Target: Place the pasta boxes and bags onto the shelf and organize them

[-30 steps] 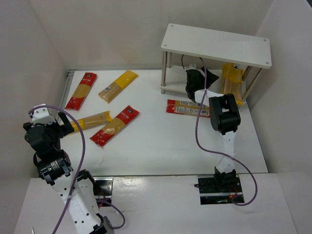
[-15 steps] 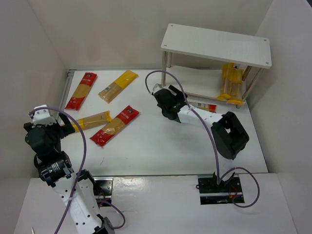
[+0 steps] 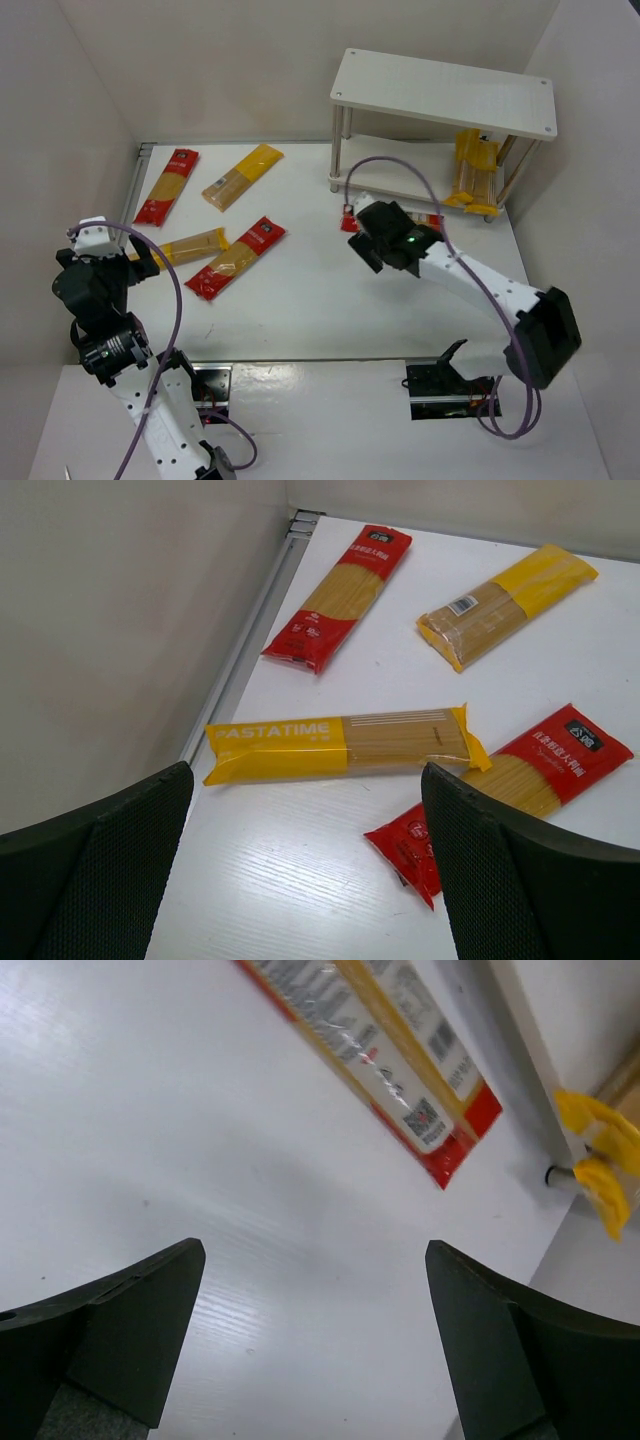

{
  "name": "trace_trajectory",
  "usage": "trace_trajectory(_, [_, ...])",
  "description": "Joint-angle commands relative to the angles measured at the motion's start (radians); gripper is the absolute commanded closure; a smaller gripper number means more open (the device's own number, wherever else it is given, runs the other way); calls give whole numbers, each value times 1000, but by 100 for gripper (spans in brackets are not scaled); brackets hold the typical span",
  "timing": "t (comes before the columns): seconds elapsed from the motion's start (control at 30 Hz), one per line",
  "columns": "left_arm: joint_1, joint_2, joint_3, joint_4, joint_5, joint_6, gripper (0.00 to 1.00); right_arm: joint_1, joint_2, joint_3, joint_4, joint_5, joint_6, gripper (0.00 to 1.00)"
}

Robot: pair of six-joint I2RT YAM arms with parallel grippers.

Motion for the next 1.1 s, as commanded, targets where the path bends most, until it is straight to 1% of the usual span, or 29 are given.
trace_trajectory(0.0, [6,-1,7,7,48,28,0,-180,-208,12,-43,-108,86,0])
trace_trajectory(0.03, [6,-1,7,7,59,28,0,-255,-250,12,-43,-191,66,0])
trace_trajectory(0.07, [6,-1,7,7,59,37,0,-401,-291,12,-43,-324,66,0])
trace_trajectory(0.1, [-6,9,7,7,59,37,0,-462,-375,-4,-14,-366,66,0])
trace_trajectory(0.17, [-35,21,7,7,59,37,0,-582,-452,-33,13,-417,81,0])
trace_trajectory(0.23, [-69,48,7,7,59,37,0,-631,-547,-62,43,-442,133,0])
trace_trajectory(0.33, [-101,83,16,7,59,37,0,-728,-639,-91,73,-523,160,0])
trace_trajectory(0.37, [-122,83,16,7,59,37,0,-809,-652,-120,87,-555,160,0])
trace_trajectory(0.4, [-132,97,16,7,50,37,0,-841,-652,-120,87,-578,160,0])
trace_trajectory(0.47, [-150,111,16,7,49,37,0,-883,-652,-111,55,-624,147,0])
trace_trajectory(0.6, [-189,161,16,7,27,37,0,-963,-640,-111,44,-663,124,0])
trace_trajectory(0.7, [-198,183,26,7,2,18,0,-975,-609,-111,44,-663,124,0])
trace_trajectory(0.83, [-198,193,26,7,-19,8,0,-975,-609,-111,44,-673,115,0])
trace_trajectory(0.9, [-198,163,17,7,-44,-5,0,-975,-609,-111,44,-674,115,0])
trace_trajectory(1.07, [-198,118,16,7,-55,-6,0,-984,-586,-111,44,-674,115,0])
